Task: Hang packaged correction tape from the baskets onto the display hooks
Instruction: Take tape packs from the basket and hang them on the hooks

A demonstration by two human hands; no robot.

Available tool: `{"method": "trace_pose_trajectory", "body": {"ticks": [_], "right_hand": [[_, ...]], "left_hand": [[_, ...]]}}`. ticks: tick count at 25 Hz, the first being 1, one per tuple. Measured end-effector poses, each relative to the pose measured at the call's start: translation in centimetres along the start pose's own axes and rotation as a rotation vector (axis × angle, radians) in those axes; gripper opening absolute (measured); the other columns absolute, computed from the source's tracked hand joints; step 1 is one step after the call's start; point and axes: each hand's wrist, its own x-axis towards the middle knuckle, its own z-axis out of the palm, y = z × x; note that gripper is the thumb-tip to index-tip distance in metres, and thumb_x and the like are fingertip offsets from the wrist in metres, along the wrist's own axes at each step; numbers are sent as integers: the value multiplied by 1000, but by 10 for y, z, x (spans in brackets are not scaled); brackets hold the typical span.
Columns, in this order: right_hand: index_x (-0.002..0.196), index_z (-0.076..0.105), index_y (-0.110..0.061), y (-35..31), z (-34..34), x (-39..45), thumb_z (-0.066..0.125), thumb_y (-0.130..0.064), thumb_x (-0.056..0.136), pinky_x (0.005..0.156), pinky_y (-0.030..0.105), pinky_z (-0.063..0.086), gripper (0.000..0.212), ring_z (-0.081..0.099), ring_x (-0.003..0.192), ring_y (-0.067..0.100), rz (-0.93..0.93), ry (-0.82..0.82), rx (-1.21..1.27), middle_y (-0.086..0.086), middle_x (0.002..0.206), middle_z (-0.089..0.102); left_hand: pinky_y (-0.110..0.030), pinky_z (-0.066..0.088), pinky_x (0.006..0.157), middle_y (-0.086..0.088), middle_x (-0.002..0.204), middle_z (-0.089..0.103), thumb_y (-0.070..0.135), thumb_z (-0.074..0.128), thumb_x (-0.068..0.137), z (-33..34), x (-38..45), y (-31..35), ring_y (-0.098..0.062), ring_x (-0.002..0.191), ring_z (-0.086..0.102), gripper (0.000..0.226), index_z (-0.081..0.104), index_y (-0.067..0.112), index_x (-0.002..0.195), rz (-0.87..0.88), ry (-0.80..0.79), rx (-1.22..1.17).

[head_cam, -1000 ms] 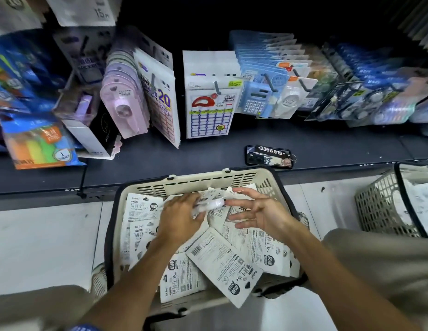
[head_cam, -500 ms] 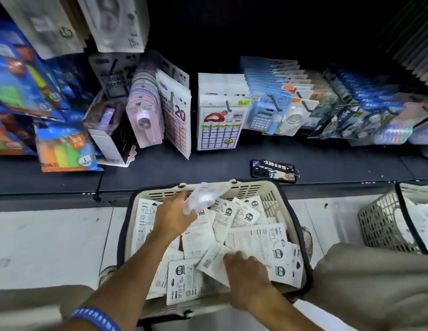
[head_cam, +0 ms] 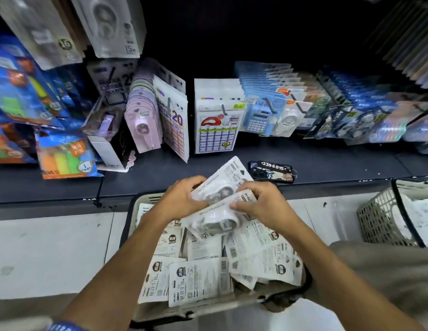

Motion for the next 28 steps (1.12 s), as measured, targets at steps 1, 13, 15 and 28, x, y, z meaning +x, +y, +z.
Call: {"method": "trace_pose_trajectory", "body": {"ticks": [1, 13, 15, 28], "right_hand": [[83, 74, -24, 2, 3, 3, 83, -14, 81, 60, 34, 60, 13, 73, 72, 14, 24, 23, 101, -3, 86, 77], [91, 71, -20, 69, 58, 9, 69, -6, 91, 67, 31, 58, 14, 71, 80, 12, 184, -91, 132, -1, 90, 75], [79, 67, -27, 78, 51, 5, 69, -4, 90, 67, 30, 57, 26, 69, 74, 7, 189, -209, 5, -11, 81, 72], [84, 73, -22, 6, 43, 32, 76, -12, 88, 60, 27, 57, 11, 75, 70, 13, 205, 389, 567, -5, 84, 78]], "left_hand": [[-28, 55, 80, 24, 98, 71, 63, 68, 58, -3, 2, 1, -2, 90, 68, 49, 58, 51, 105, -12, -33, 54], [-36, 54, 89, -1, 117, 71, 71, 62, 83, 32, 9, -31, -26, 109, 67, 61, 58, 34, 131, -197, -25, 717], [-35, 57, 81, 1, 100, 72, 65, 71, 75, 13, 12, -26, -25, 95, 70, 49, 64, 36, 113, -227, -14, 596], [-28, 52, 69, -2, 89, 79, 42, 72, 69, -22, -12, 12, -23, 81, 71, 26, 81, 22, 83, -240, -268, -503]]}}
